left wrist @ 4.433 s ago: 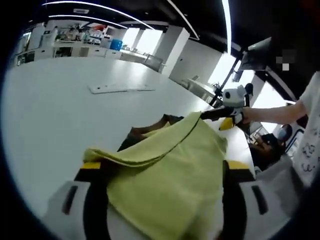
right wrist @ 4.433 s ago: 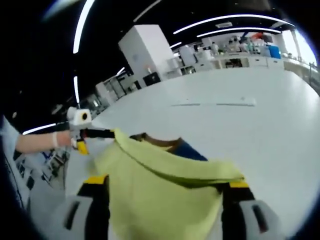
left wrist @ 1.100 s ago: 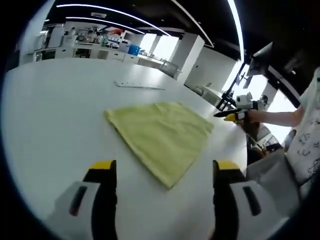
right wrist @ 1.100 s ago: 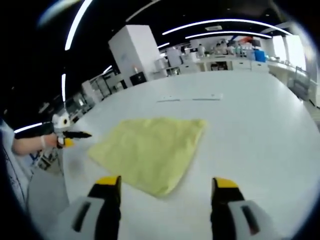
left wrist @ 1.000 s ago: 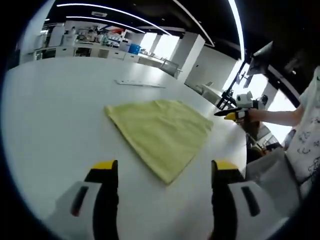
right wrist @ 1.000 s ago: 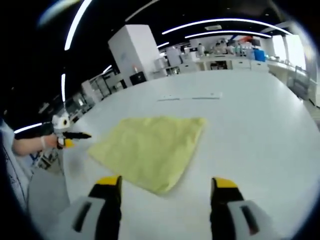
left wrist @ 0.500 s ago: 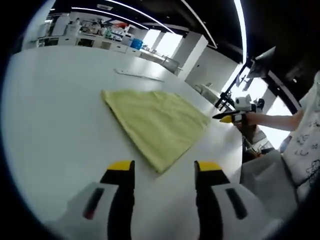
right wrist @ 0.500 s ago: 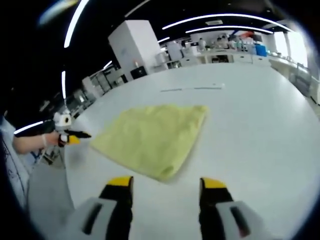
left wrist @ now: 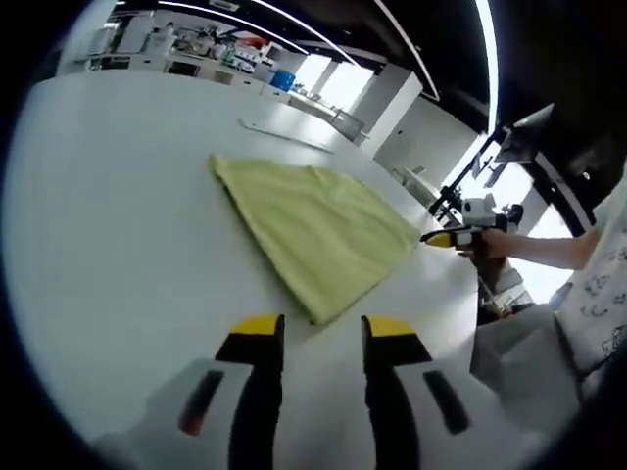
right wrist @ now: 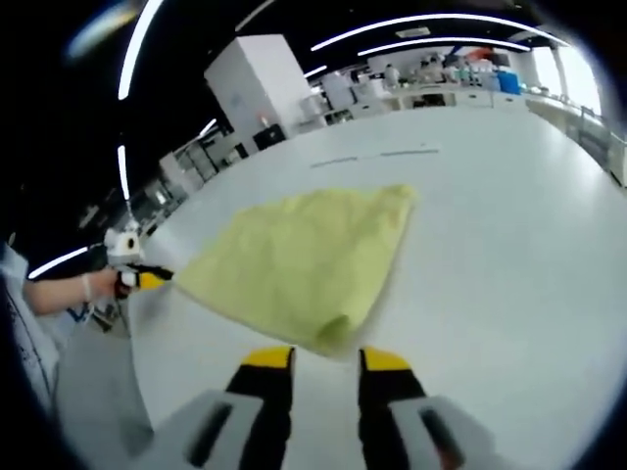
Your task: Fold the garment on the visible template until the final outline fits inside the template.
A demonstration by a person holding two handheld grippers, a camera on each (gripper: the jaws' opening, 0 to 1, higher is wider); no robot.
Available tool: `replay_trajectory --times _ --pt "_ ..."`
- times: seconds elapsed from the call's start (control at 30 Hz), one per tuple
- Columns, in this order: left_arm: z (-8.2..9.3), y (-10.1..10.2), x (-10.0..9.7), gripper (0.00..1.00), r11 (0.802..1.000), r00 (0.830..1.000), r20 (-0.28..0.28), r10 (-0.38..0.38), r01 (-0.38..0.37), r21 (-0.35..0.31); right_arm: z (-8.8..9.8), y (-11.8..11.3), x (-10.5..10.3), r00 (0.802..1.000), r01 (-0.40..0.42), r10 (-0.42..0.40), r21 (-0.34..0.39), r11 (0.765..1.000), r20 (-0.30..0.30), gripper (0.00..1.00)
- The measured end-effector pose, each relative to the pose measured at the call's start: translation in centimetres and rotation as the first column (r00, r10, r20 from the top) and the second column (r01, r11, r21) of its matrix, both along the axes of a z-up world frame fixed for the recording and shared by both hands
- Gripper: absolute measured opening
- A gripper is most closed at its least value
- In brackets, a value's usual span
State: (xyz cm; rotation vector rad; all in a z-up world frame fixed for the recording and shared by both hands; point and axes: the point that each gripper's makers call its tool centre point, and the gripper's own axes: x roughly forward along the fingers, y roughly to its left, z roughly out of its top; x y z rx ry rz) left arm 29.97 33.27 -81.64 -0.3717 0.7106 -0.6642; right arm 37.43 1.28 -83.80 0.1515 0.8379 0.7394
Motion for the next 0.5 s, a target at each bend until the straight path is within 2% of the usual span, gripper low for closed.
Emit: replay_trajectory --times 0.13,0.23,0.5 --pt "-0.3 -0.2 0.1 0.26 1.000 1.000 -0.013 0.021 -0.022 -0.011 -0.1 0.2 -0.1 1.000 0.019 -0.019 0.018 1.000 -0.018 0.15" --pt "-0.7 0.2 0.3 0.22 0.999 0.999 -0.017 0.028 -0.028 -0.021 0.0 0.2 0.3 0.998 0.047 -0.045 0.061 0.997 -0.036 0.13" --pt "-0.6 -0.8 0.3 0.14 0.999 0.999 -0.017 0.029 -0.030 -0.025 -0.3 0.5 0.2 0.998 0.046 -0.042 0.069 0.997 -0.048 0.00"
